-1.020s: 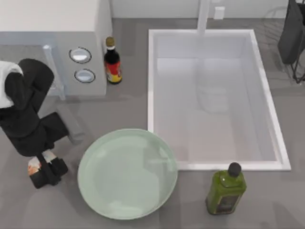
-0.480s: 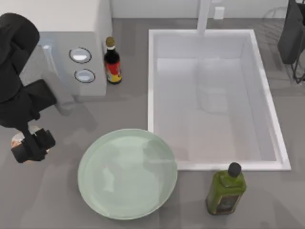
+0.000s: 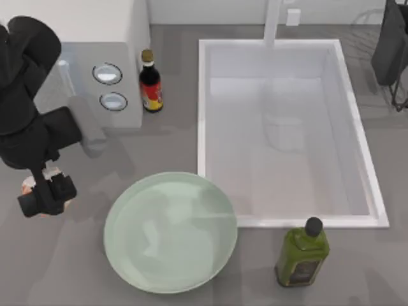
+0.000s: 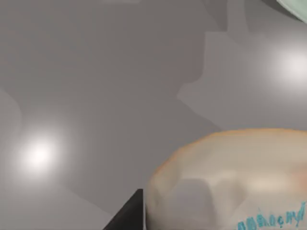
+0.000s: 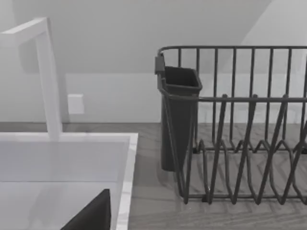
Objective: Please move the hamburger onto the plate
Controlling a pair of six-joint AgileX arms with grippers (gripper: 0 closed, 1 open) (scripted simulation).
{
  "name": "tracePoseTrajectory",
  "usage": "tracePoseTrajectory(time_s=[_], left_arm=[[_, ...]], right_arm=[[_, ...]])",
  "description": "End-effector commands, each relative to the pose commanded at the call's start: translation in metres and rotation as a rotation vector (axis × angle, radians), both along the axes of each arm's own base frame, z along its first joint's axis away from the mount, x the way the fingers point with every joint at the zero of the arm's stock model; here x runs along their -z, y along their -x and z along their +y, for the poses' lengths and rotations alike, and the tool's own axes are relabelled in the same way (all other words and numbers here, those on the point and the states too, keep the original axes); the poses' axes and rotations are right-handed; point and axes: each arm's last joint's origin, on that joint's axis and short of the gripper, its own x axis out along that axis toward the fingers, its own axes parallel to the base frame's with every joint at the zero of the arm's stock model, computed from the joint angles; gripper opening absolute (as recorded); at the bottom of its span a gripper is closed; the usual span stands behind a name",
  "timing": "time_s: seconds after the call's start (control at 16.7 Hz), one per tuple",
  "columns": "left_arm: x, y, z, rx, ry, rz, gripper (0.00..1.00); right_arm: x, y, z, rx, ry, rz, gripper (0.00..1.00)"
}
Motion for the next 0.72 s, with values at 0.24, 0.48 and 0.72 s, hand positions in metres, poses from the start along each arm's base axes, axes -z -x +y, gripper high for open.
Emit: tracePoseTrajectory(time_s=[0.24,0.48,0.72], left_arm=[[0.003,-0.005,-0.025,0.306,-0.004,0.012,0.00],[0.009,-0.007,-0.058,0.773,-0.003,0.035,0.00],[0.017,-0.003,-0.094,1.281,0.009,0.054,0.00]], right_arm=[[0.000,0.000,0.000,0.000,0.000,0.000,1.00],[0.000,0.000,0.000,0.000,0.000,0.000,1.00],[0.000,0.000,0.000,0.000,0.000,0.000,1.00]])
